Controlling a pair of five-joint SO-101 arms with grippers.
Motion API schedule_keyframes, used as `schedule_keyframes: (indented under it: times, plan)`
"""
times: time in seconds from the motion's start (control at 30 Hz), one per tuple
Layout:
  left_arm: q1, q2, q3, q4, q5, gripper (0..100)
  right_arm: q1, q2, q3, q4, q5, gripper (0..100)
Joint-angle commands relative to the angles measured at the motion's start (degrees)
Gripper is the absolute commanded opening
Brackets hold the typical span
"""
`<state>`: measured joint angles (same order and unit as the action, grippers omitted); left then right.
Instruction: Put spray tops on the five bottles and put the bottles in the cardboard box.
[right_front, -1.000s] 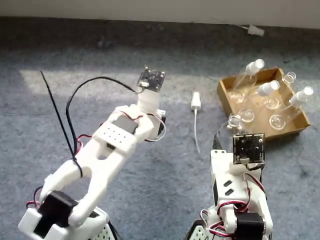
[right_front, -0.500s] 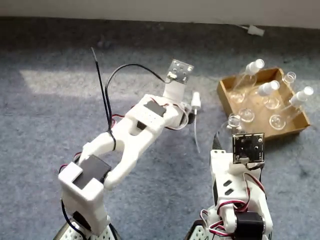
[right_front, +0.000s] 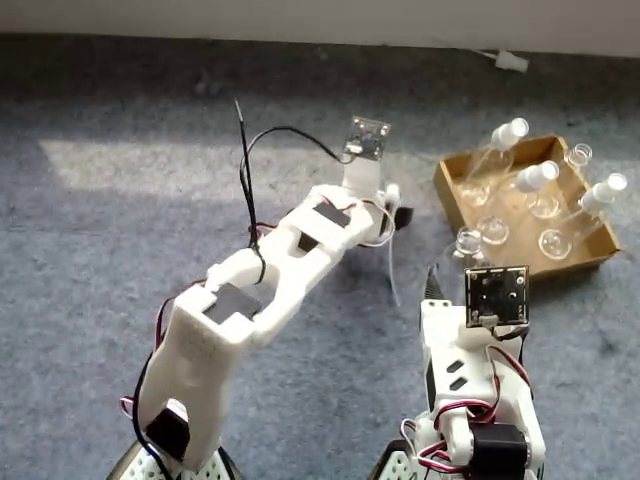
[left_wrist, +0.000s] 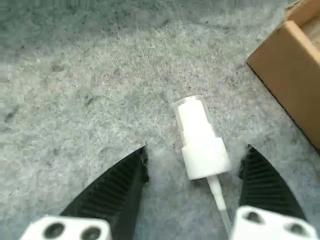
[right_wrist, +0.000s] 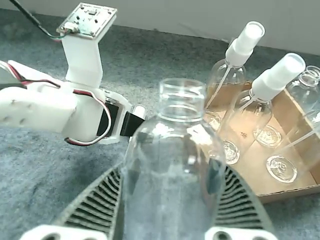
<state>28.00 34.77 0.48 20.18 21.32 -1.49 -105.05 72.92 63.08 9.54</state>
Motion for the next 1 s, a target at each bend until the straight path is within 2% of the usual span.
schedule_keyframes:
  times: [0.0, 0.13, 0.33, 0.43, 0.63, 0.97]
  plan:
    - [0.66, 2.51, -6.11, -1.58, 0.62, 27, 0.84, -0.40, -0.31, 0.04, -0.26, 13.3]
    - [0.22, 5.14, -9.01, -1.58, 0.70, 23, 0.84, -0.40, -0.31, 0.04, -0.26, 13.3]
    - [0.22, 8.13, -13.23, -1.58, 0.26, 0, 0.84, -0.40, -0.31, 0.04, -0.26, 13.3]
    - [0.13, 8.40, -12.53, -1.41, 0.26, 4, 0.84, -0.40, -0.22, 0.04, -0.26, 13.3]
    - [-1.54, 2.86, -7.96, 0.70, 0.26, 1, 0.75, -0.40, 1.54, -0.40, -0.26, 13.3]
    - [-8.66, -15.69, -0.92, 22.33, 0.26, 1, 0.66, -0.40, 1.71, -0.40, -0.26, 13.3]
